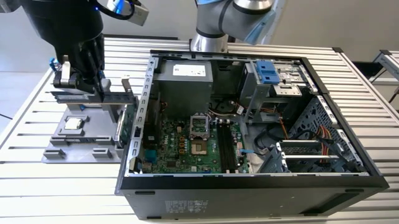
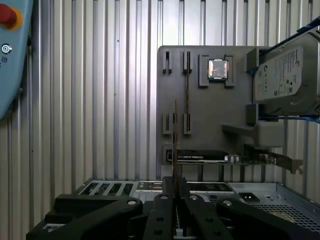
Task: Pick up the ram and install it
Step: 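Pick up the ram and move it above insertion slot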
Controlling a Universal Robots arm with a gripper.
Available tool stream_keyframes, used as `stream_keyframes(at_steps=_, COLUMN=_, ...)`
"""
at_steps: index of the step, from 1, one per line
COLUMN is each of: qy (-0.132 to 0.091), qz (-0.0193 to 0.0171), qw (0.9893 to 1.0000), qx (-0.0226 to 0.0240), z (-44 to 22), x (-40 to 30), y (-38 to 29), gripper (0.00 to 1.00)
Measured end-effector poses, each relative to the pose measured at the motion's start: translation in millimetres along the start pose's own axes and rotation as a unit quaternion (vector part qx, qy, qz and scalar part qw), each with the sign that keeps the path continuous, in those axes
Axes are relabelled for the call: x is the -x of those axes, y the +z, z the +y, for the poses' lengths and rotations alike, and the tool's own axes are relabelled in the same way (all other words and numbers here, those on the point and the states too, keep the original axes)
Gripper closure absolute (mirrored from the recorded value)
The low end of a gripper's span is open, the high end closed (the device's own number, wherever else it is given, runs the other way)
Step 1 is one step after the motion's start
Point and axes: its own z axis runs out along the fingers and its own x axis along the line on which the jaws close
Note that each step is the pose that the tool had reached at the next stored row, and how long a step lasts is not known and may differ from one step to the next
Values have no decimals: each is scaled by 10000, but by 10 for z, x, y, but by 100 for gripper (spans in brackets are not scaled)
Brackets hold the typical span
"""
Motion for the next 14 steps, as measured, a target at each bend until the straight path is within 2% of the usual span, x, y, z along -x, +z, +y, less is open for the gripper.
stream_keyframes(at_steps=14, qy=0, qz=0, qw=10000, qx=1, z=-261, x=1, y=-12, gripper=100)
